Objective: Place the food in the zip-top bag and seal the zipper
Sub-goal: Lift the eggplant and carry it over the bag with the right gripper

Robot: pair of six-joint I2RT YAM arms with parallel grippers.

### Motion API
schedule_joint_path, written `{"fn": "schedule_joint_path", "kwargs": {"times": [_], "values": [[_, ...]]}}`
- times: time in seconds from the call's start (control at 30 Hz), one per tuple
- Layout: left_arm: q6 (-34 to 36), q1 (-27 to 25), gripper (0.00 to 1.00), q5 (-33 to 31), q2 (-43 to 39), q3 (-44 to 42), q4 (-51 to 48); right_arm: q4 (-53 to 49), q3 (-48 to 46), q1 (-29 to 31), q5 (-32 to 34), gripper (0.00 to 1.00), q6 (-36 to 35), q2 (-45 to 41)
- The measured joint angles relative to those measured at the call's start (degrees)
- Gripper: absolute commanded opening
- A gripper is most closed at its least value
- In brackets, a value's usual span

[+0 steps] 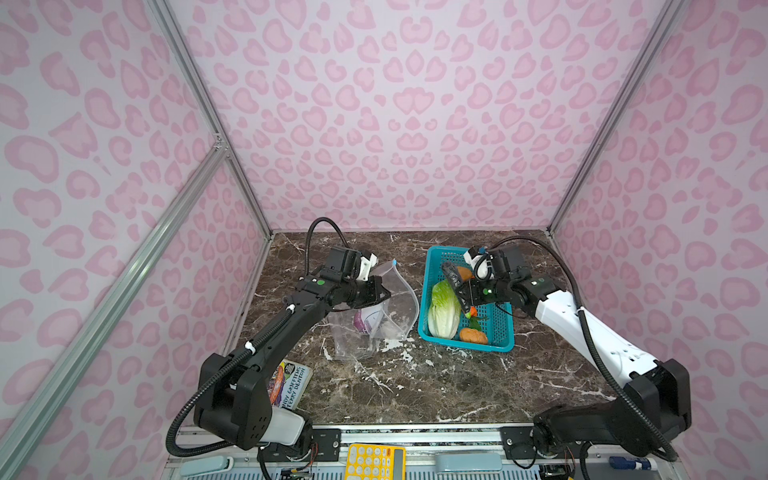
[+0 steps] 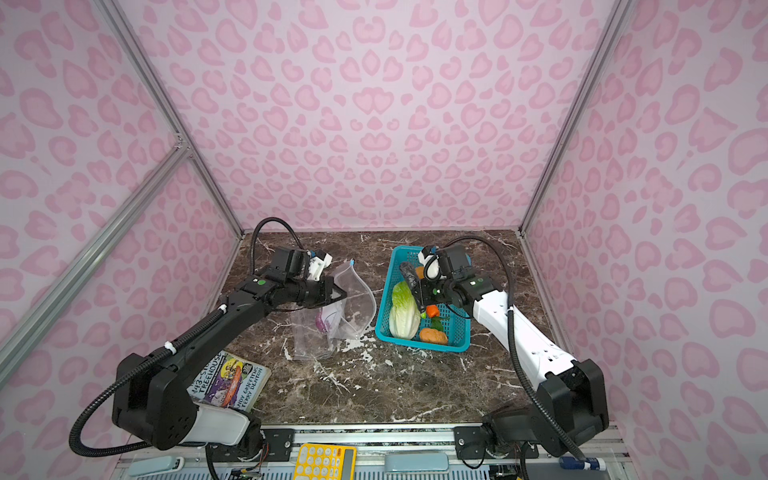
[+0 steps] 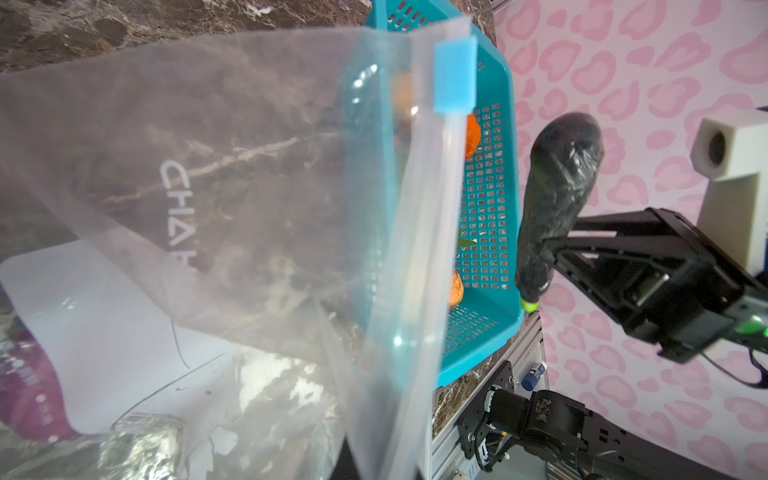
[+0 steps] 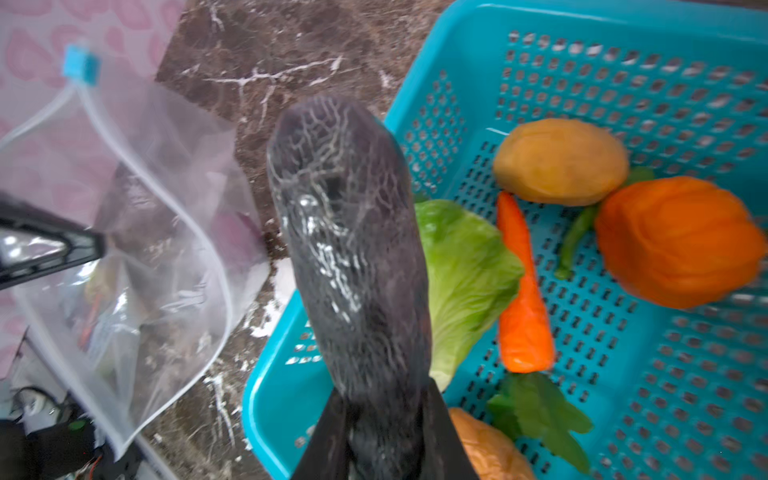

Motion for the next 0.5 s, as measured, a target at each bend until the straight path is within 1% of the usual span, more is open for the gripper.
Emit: {"fn": "schedule_joint_path", "kwargs": {"times": [0.17, 0.3, 0.4, 0.5], "values": [[0.0, 0.0, 0.03, 0.0, 0.0, 0.0, 0.0, 2.6, -1.0, 8.5, -1.5, 0.0, 6.7, -0.4], [0.0, 0.0, 0.03, 0.0, 0.0, 0.0, 0.0, 5.1, -1.2, 13.6, -2.0, 0.0, 11.3, 0.9], [0.0, -0.1, 0.03, 0.0, 0.0, 0.0, 0.0, 6.4, -0.7, 15.6, -1.9, 0.0, 13.4, 3.1], [0.0, -0.3, 0.03, -0.1, 0.0, 0.0, 0.0, 7.2, 0.3, 16.3, -1.7, 0.0, 15.0, 5.9]]}}
